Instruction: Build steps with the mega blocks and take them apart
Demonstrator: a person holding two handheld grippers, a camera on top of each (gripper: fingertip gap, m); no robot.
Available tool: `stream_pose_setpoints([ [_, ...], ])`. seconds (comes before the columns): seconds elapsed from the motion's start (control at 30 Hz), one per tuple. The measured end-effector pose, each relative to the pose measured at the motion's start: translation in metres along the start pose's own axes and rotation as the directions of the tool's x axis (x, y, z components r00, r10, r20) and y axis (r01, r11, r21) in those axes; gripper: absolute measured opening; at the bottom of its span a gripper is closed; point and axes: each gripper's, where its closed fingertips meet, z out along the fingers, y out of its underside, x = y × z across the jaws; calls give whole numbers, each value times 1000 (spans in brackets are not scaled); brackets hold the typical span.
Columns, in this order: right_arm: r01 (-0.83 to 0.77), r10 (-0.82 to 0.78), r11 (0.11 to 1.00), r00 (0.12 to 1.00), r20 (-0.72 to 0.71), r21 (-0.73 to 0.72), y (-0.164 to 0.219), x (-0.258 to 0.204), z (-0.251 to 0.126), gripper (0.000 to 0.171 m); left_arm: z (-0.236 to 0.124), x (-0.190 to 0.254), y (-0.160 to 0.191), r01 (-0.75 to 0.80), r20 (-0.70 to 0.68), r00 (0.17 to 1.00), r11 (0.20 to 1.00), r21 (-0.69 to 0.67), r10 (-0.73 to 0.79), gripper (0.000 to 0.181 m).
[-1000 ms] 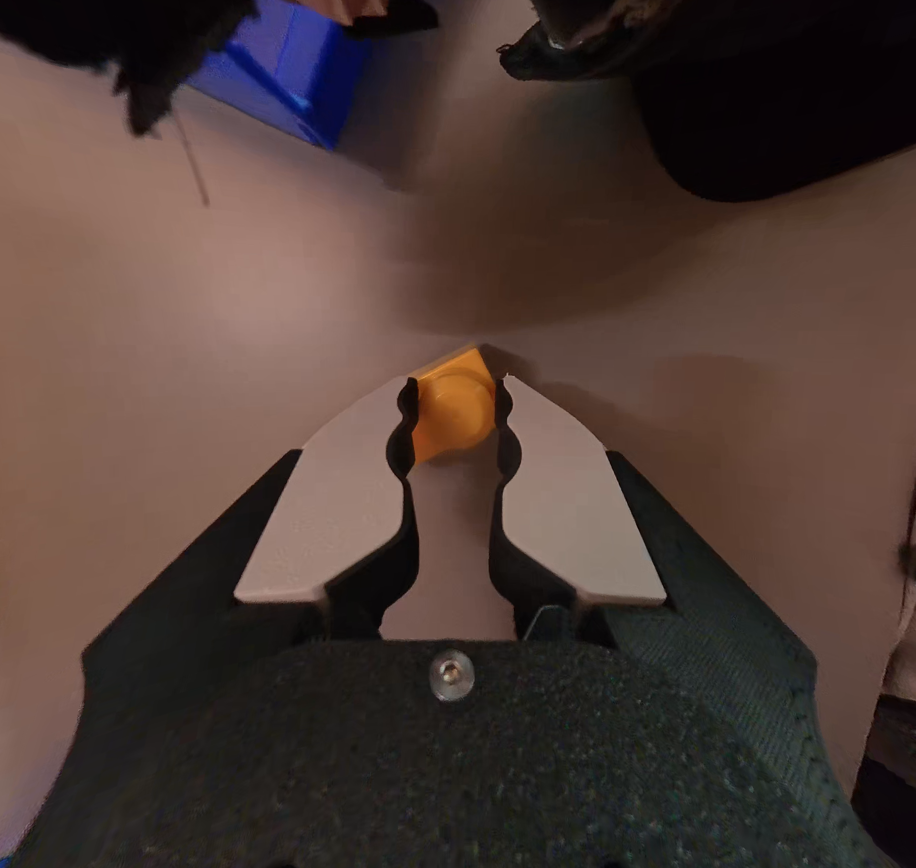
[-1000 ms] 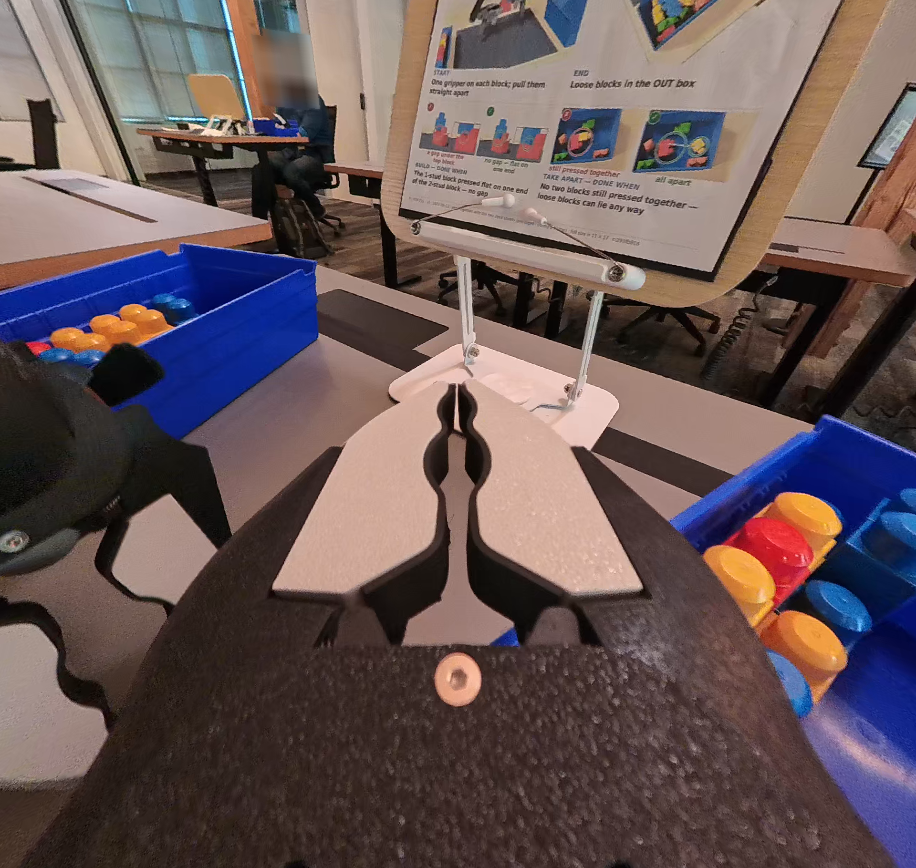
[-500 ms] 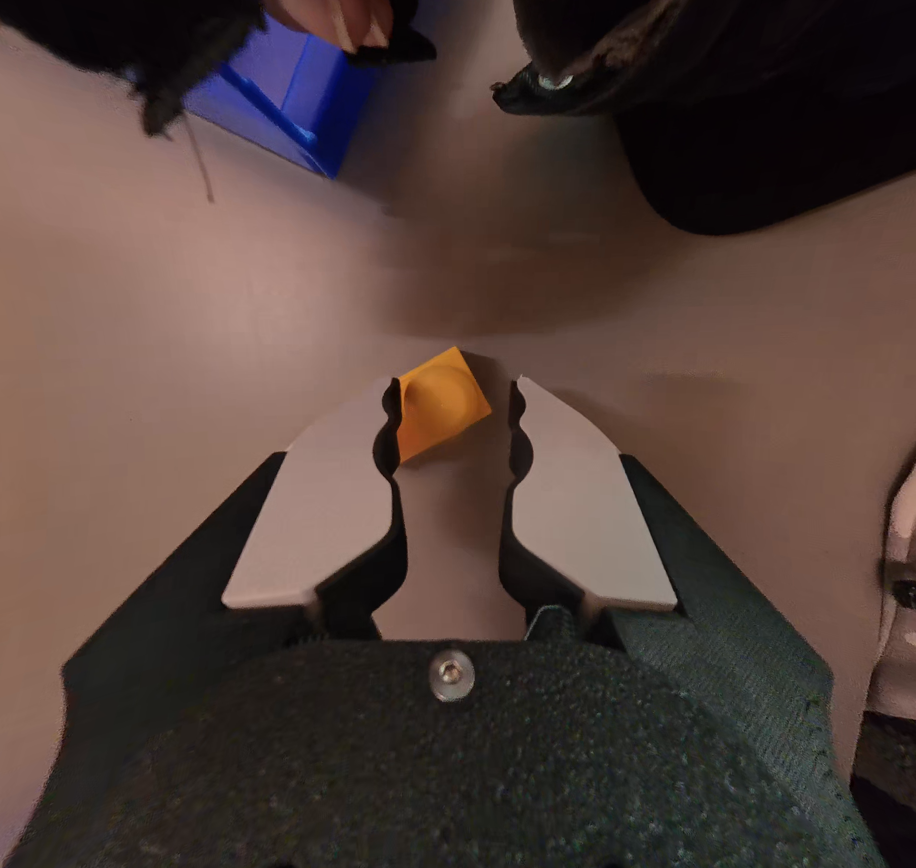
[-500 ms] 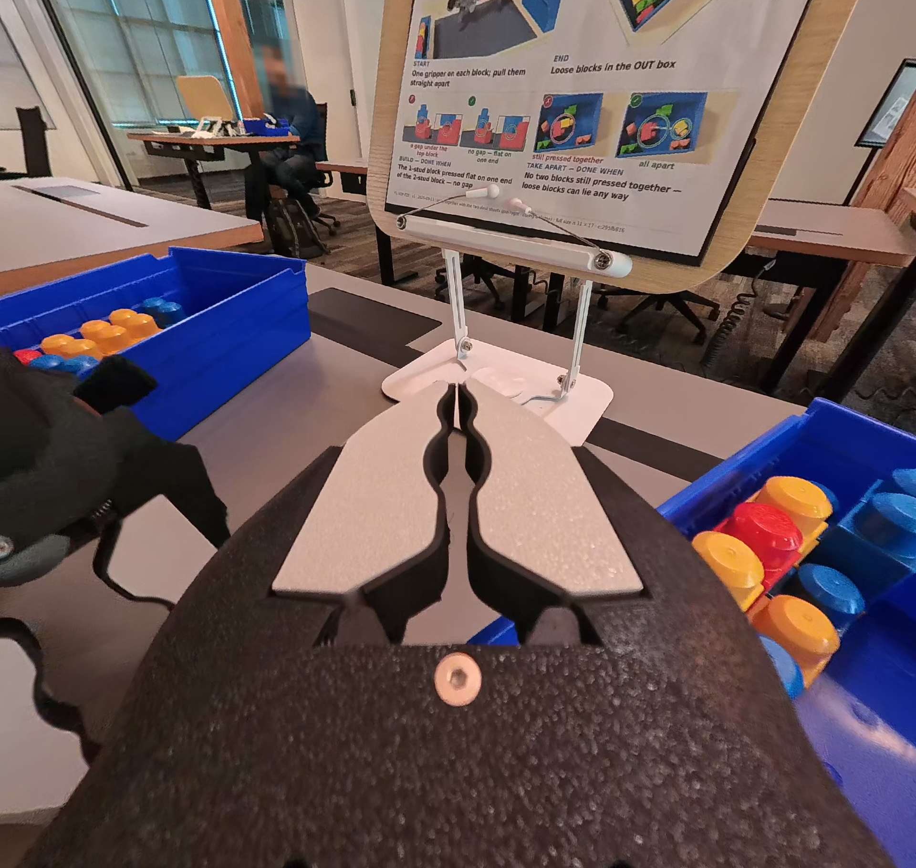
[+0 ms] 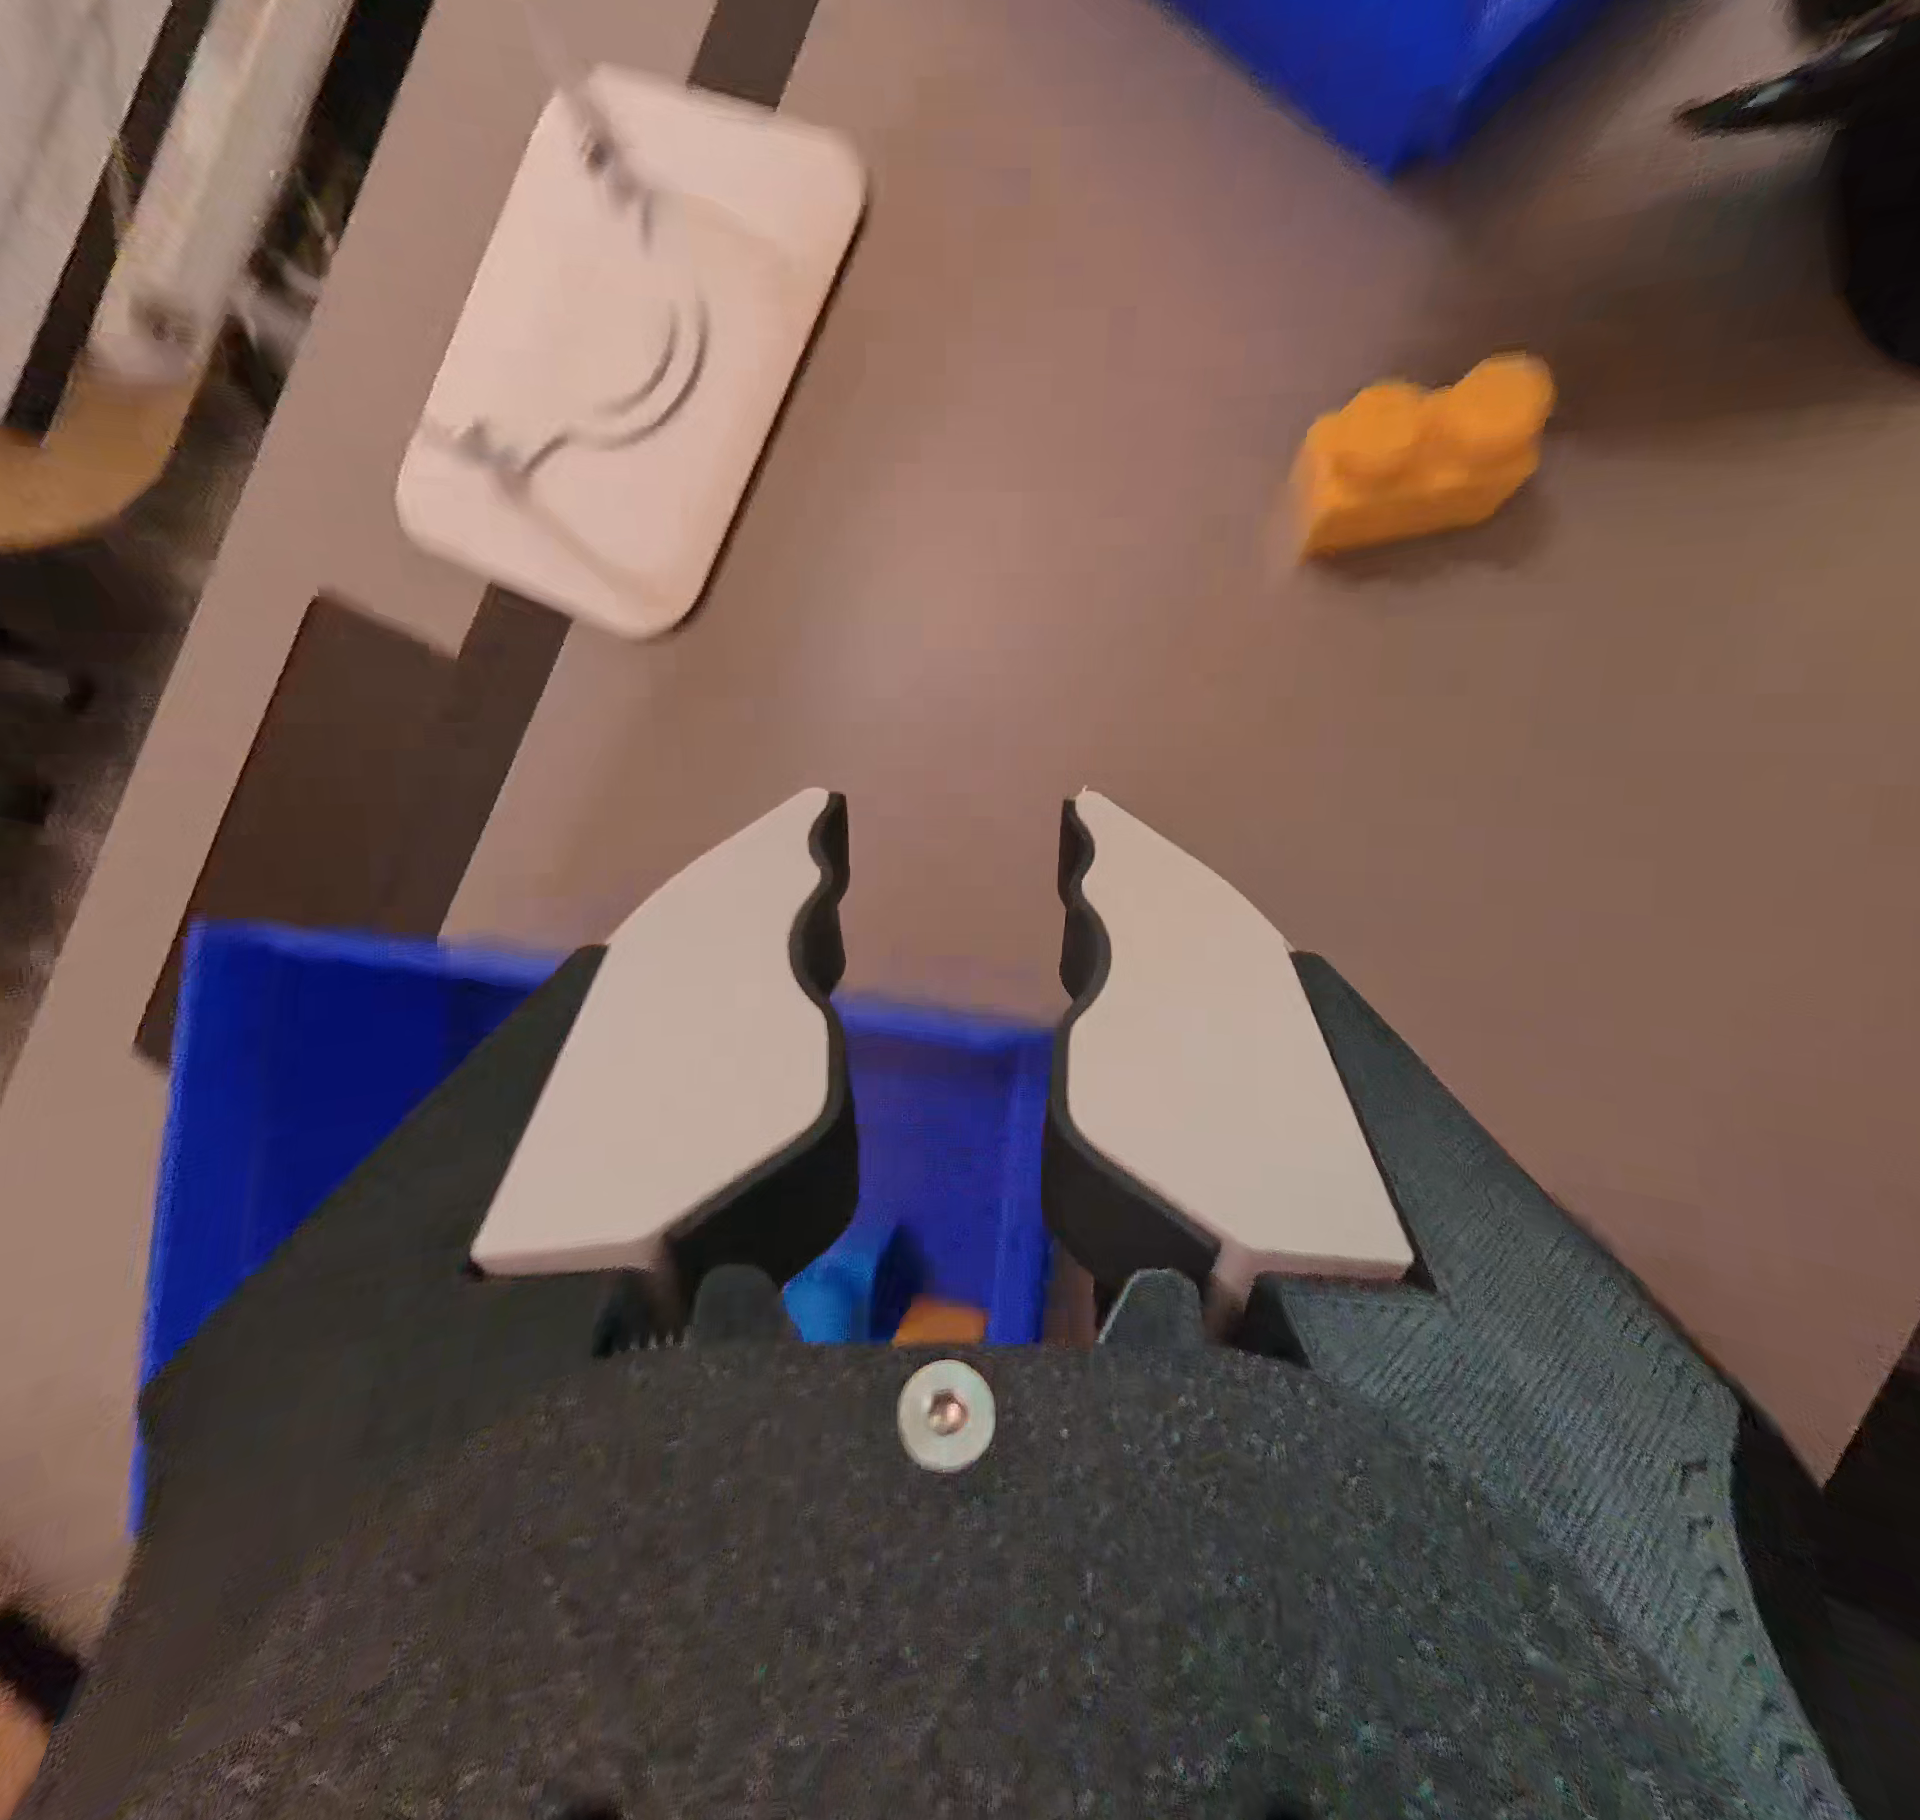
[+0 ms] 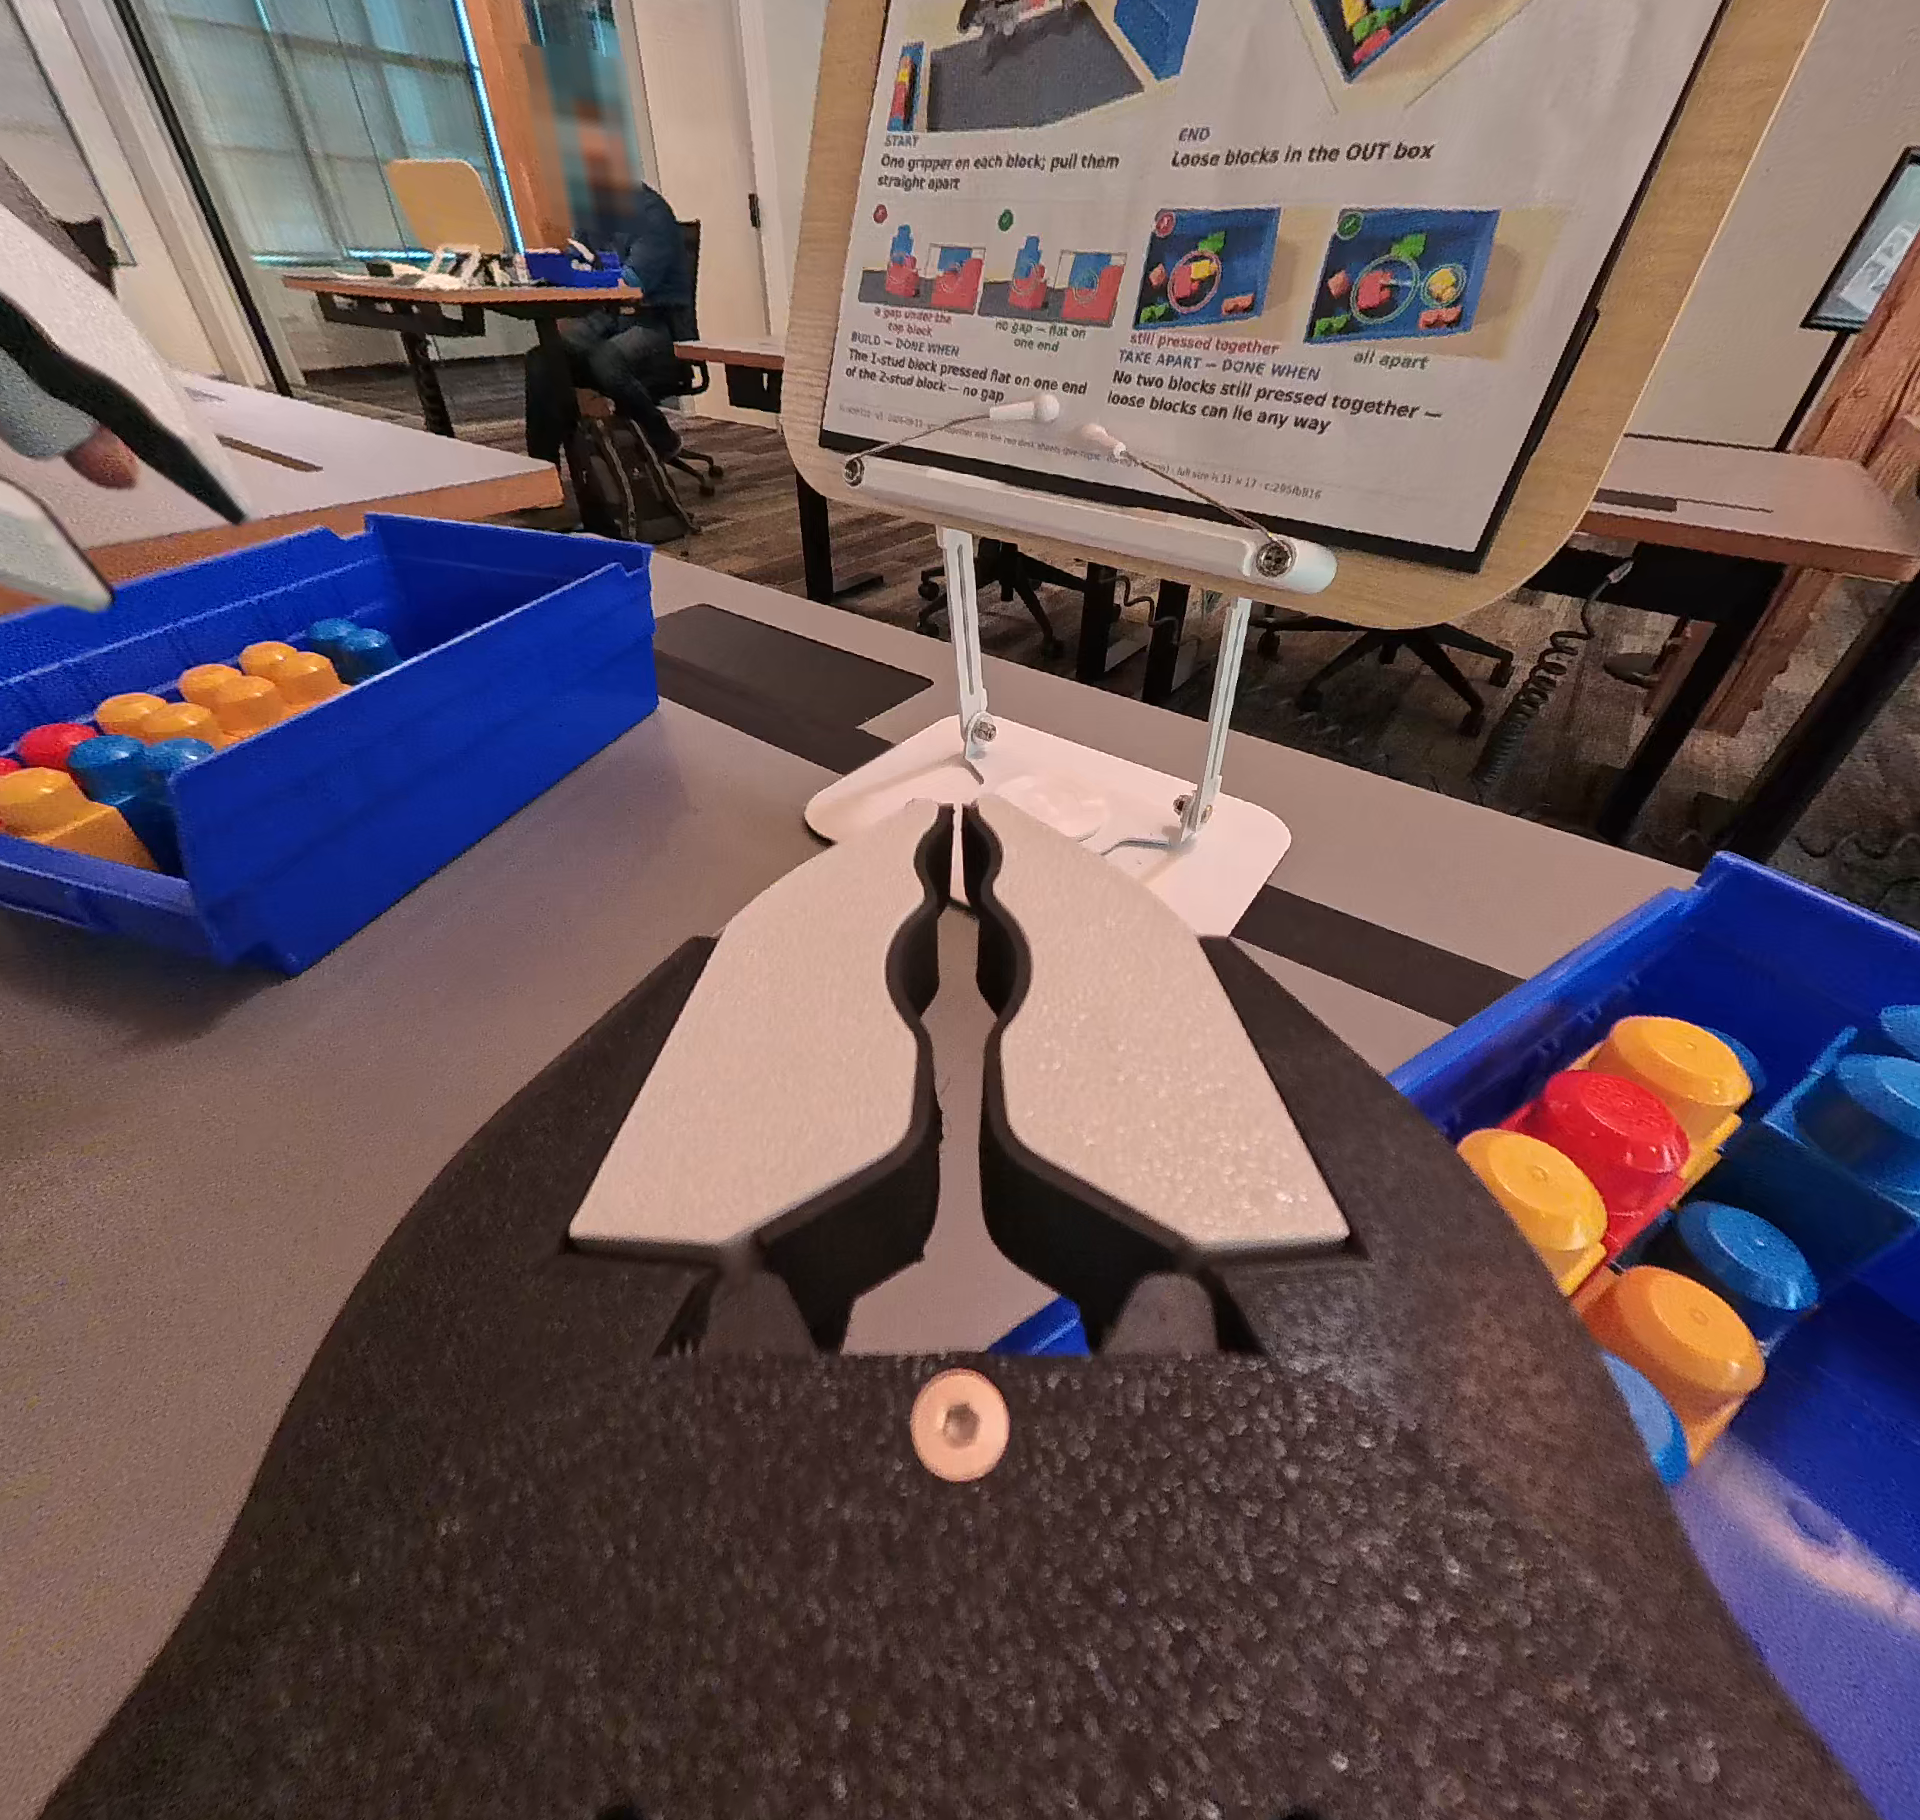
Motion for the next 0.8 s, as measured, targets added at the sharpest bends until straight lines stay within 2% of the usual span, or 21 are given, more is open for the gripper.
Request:
stream_pose_setpoints([
  [0.2,-2,2,1000,1000,-5,-4,1,1,0,1,-9,-46,108,104,42,994,958,-265,-97,40],
  [0.4,9,-9,1000,999,-35,-10,3,6,0,0,12,-49,190,128,20,990,863,-489,-136,54],
  [0.57,9,-10,1000,999,-53,-19,5,10,0,1,22,-44,214,81,-8,994,808,-583,-105,55],
  [0.7,10,-11,1000,998,-56,-15,4,11,-1,1,28,-49,219,44,11,999,785,-617,-47,30],
  [0.8,8,-9,1000,998,-58,-13,4,12,-2,1,28,-45,215,22,-17,999,786,-618,-42,30],
])
